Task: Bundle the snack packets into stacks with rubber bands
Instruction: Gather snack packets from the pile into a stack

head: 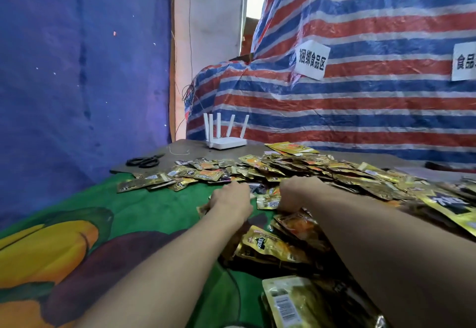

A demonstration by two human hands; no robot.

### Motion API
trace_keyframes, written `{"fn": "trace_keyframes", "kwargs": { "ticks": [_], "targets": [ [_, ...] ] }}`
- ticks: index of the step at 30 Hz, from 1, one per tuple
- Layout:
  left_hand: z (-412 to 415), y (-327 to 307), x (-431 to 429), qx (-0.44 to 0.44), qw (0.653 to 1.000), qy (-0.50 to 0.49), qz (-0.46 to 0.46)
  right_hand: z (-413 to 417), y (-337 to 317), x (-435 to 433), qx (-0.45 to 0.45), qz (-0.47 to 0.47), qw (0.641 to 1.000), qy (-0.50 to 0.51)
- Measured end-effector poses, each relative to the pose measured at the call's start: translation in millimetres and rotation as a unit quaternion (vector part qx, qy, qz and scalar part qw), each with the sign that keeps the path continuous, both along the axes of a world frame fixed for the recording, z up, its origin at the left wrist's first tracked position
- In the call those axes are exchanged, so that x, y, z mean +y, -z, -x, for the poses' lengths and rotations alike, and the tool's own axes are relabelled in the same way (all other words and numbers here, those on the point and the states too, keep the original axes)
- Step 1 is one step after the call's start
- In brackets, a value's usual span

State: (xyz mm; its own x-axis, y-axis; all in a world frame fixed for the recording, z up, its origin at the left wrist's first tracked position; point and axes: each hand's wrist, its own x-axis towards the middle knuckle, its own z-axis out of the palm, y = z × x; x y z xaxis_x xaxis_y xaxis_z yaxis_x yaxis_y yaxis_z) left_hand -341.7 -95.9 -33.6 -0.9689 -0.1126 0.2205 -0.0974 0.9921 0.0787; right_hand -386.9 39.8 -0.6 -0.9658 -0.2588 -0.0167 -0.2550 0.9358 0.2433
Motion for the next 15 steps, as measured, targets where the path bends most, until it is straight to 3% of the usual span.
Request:
{"fn": "trace_keyframes", "kwargs": {
  "ticks": [4, 8, 12, 15],
  "targets": [
    [-19, -7, -10, 0.032, 0.999, 0.021, 0.002, -9, -1, -4, 0.047, -0.008, 0.997, -0.061],
    [-31, -11, -25, 0.120, 0.985, 0.016, -0.124, -17, -14, -1, 0.082, 0.100, 0.990, -0.048],
    [-44, -20, -33, 0.197, 0.929, -0.043, -0.311, -27, -30, 8, 0.150, 0.261, 0.953, -0.015],
    [-54, -23, -36, 0.236, 0.885, -0.074, -0.395, -39, -44, 14, 0.177, 0.377, 0.909, -0.016]
  ]
}}
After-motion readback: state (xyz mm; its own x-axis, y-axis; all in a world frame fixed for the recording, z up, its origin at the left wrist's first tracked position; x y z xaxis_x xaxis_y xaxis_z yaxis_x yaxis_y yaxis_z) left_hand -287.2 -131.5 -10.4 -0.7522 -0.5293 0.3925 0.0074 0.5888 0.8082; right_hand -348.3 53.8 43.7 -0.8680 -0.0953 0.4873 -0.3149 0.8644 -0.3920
